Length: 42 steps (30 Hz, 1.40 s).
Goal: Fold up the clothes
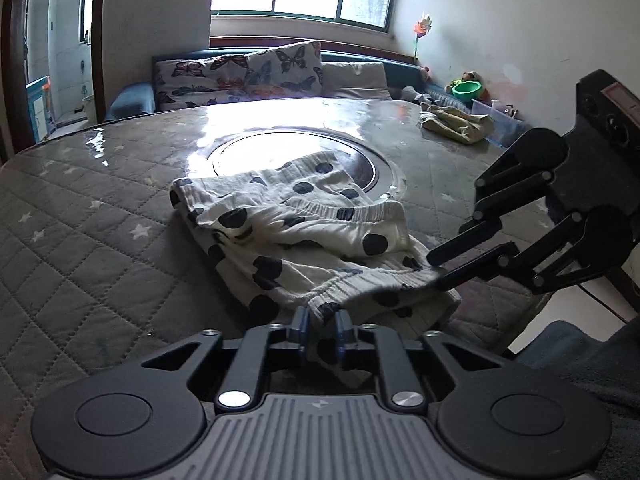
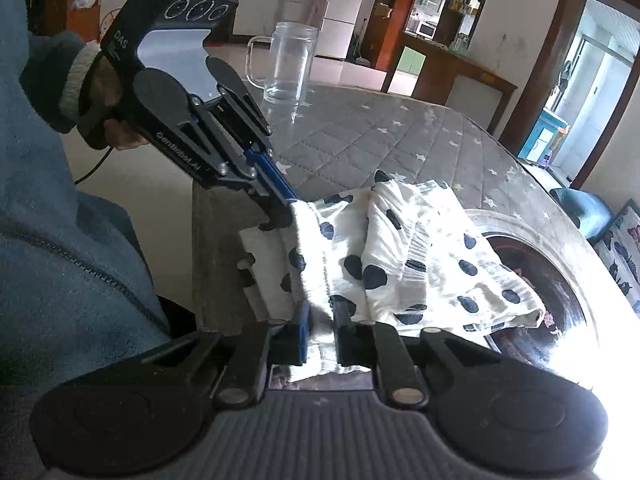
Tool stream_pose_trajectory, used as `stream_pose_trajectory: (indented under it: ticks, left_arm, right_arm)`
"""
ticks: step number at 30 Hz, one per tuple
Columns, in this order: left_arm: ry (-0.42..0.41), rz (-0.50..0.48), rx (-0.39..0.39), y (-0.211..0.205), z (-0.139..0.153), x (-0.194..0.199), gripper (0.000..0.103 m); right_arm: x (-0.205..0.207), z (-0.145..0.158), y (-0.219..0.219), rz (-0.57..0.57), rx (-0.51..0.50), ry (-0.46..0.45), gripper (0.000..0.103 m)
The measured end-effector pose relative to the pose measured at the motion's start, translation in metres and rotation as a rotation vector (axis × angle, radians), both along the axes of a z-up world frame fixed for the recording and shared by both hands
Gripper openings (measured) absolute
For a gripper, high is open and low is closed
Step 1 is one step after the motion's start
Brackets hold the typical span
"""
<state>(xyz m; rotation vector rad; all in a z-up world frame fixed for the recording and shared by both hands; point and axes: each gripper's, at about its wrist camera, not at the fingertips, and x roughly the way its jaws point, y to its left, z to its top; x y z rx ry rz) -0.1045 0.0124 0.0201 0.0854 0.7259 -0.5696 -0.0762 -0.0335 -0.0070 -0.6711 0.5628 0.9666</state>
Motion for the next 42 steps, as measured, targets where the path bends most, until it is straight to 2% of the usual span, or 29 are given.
stream_pose_trajectory:
  ticks: [6, 9, 14, 16, 20, 24, 28, 30, 34, 38, 42]
  left_arm:
    - [-0.035, -0.019, -0.033, 0.002, 0.022, -0.017, 0.007]
    - [-0.005, -0.029, -0.038, 0.001, 0.017, -0.019, 0.007]
    - [0.055, 0.001, -0.024, 0.002, -0.001, -0.01, 0.007]
    - [0.055, 0.005, -0.025, 0.003, -0.001, -0.009, 0.007]
    - [0.037, -0.002, -0.023, 0.001, 0.003, -0.011, 0.007]
    - [0.017, -0.009, -0.011, 0.0, 0.009, -0.014, 0.007]
    - [-0.007, -0.034, -0.011, -0.001, 0.018, -0.021, 0.007]
    - [0.012, -0.045, 0.004, -0.003, 0.013, -0.02, 0.007]
    - [0.052, -0.065, 0.026, -0.006, 0.002, -0.017, 0.008]
    - [0.061, -0.086, 0.039, -0.003, 0.002, -0.017, 0.014]
    - [0.017, -0.08, 0.027, 0.009, 0.012, -0.019, 0.02]
  right_arm:
    - [-0.012, 0.017, -0.007, 0.032, 0.004, -0.009, 0.004]
    - [-0.013, 0.015, -0.008, 0.04, -0.005, 0.002, 0.004]
    - [-0.007, 0.009, -0.004, -0.005, 0.008, -0.013, 0.012]
    - [-0.003, 0.004, -0.003, -0.017, -0.001, -0.013, 0.016]
    - [0.002, -0.005, -0.001, -0.03, -0.013, -0.003, 0.018]
    - [-0.004, -0.002, -0.001, -0.015, -0.021, -0.03, 0.007]
    - [-0.009, 0.015, -0.009, -0.005, -0.02, -0.059, 0.005]
    - [-0.011, 0.018, -0.011, 0.003, -0.025, -0.051, 0.005]
    - [-0.009, 0.003, -0.008, 0.018, -0.052, 0.001, 0.005]
    - [-0.002, 0.0, -0.01, 0.027, -0.042, 0.073, 0.007]
    - [0.011, 0.025, -0.023, -0.037, 0.074, 0.117, 0.008]
